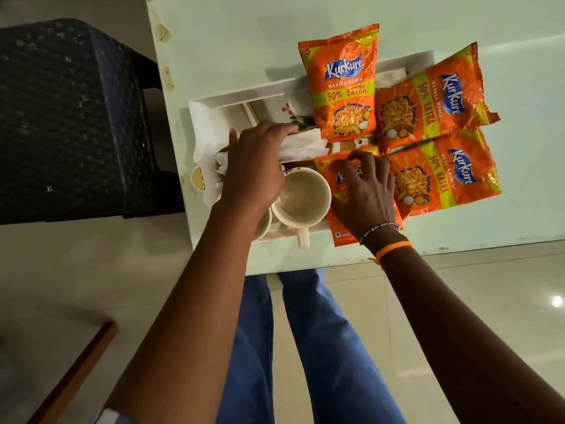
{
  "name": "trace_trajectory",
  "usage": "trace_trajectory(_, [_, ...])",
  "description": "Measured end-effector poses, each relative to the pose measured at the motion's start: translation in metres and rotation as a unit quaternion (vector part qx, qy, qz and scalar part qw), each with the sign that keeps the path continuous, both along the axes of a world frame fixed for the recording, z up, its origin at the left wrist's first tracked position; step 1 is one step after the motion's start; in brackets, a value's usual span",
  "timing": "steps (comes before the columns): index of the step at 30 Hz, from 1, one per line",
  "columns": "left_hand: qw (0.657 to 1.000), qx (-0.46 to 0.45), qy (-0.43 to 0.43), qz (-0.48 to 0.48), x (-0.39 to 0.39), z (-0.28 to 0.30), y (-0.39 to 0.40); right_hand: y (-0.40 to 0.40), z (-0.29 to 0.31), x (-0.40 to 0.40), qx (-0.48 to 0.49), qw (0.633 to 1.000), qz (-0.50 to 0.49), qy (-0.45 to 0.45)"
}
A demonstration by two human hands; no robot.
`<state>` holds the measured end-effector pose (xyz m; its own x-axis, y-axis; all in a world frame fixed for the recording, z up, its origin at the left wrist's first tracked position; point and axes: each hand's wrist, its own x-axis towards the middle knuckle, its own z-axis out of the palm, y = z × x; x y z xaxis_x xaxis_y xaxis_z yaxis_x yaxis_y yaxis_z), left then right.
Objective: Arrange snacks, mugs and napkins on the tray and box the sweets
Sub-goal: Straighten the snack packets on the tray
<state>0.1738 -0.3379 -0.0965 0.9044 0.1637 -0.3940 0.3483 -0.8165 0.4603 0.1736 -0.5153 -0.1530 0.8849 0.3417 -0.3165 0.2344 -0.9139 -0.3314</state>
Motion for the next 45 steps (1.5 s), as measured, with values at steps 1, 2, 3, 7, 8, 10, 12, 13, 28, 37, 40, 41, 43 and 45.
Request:
trace_trajectory(1, [1.0, 0.002, 0.0, -0.007, 0.002, -0.001, 0.0, 0.0, -0.003, -0.001, -0.002, 1.0, -0.008, -0.009])
trace_trajectory(2, [1.0, 0.004, -0.003, -0.012, 0.003, -0.003, 0.001, 0.001, -0.005, -0.001, -0.005, 1.0, -0.017, -0.019])
trace_trajectory(3, [1.0, 0.004, -0.009, -0.014, 0.004, -0.004, 0.002, 0.001, -0.006, -0.001, -0.008, 0.999, -0.027, -0.026])
trace_trajectory(7, [1.0, -0.002, -0.023, -0.018, 0.005, -0.003, 0.005, 0.003, -0.009, -0.005, -0.012, 0.997, -0.067, -0.027])
trace_trajectory(8, [1.0, -0.007, -0.02, -0.02, 0.005, -0.002, 0.005, 0.004, -0.009, -0.005, -0.01, 0.997, -0.074, -0.025])
trace_trajectory(10, [0.999, -0.014, -0.011, -0.03, 0.004, 0.0, 0.004, 0.005, -0.009, -0.004, -0.005, 0.997, -0.078, -0.02])
trace_trajectory(12, [0.999, -0.016, -0.007, -0.034, 0.002, 0.003, 0.002, 0.005, -0.005, 0.0, 0.007, 0.997, -0.074, -0.01])
trace_trajectory(13, [0.999, -0.018, -0.009, -0.031, 0.001, 0.004, 0.001, 0.004, -0.002, 0.003, 0.015, 0.997, -0.073, -0.006])
trace_trajectory(28, [0.983, -0.149, -0.097, -0.036, -0.022, 0.029, -0.091, -0.048, 0.007, 0.104, -0.086, 0.988, -0.039, -0.119])
trace_trajectory(37, [0.985, -0.14, 0.024, -0.093, -0.048, 0.0, -0.129, -0.075, 0.011, 0.029, -0.063, 0.986, -0.068, -0.136])
trace_trajectory(40, [0.985, -0.088, 0.077, -0.123, -0.058, -0.012, -0.134, -0.089, -0.001, 0.005, -0.072, 0.987, -0.061, -0.129])
trace_trajectory(41, [0.985, -0.083, 0.089, -0.126, -0.062, -0.014, -0.136, -0.092, -0.004, 0.002, -0.072, 0.987, -0.059, -0.128])
trace_trajectory(43, [0.983, -0.073, 0.098, -0.137, -0.067, -0.019, -0.138, -0.094, -0.009, 0.004, -0.07, 0.987, -0.063, -0.129])
trace_trajectory(45, [0.982, -0.065, 0.101, -0.144, -0.069, -0.022, -0.138, -0.092, -0.014, 0.011, -0.069, 0.987, -0.072, -0.124])
